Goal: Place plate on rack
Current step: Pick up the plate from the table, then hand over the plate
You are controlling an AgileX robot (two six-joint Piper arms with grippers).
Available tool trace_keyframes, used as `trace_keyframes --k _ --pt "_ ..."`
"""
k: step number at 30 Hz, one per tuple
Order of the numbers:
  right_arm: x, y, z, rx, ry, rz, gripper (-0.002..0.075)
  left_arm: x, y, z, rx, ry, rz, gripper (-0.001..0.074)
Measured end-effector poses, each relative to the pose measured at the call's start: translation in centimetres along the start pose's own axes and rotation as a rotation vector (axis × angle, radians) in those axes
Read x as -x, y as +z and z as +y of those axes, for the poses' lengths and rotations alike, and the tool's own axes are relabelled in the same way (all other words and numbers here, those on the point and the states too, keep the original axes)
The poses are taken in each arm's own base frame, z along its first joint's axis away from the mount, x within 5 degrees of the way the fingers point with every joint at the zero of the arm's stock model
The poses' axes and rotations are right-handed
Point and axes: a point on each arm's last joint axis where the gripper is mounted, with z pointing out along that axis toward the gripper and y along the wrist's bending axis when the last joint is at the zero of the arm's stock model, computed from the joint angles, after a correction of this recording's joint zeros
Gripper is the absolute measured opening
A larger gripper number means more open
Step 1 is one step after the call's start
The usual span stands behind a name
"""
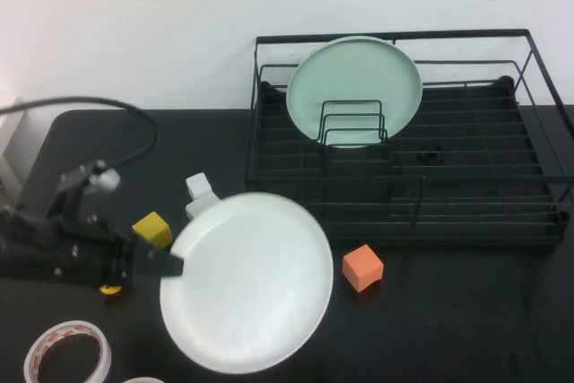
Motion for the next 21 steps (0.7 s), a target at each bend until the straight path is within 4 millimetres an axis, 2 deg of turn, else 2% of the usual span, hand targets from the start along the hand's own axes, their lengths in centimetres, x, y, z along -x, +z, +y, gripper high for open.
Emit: trace_keyframes --k 5,9,12,15,19,21 --pt "0.2 -0.1 0.8 0.081 0.012 -0.004 0.0005 1.6 -3.5 -3.7 0.025 0.181 -0.156 0.0004" --pt "1.5 -0.5 2.4 0.137 -0.028 0.016 0.0006 2.3 -6.1 -8.3 0.080 0.344 -0.280 0.0004" --pt "3.0 -0.3 3.7 0.157 -0.088 0.063 0.0024 2.0 -7.0 -11.8 0.073 0.453 -0.329 0.0004" --pt "4.7 0.4 5.1 0.219 -0.156 0.131 0.0115 1.4 -7.4 -14.9 0.048 0.544 -0.361 0.0004" --pt "7.7 1.6 7.3 0.342 -0.261 0.156 0.0372 0.6 -7.2 -17.7 0.011 0.609 -0.376 0.0004" --pt "9.0 2.2 8.2 0.397 -0.350 0.161 0.0470 0.2 -6.8 -18.4 -0.010 0.611 -0.368 0.0004"
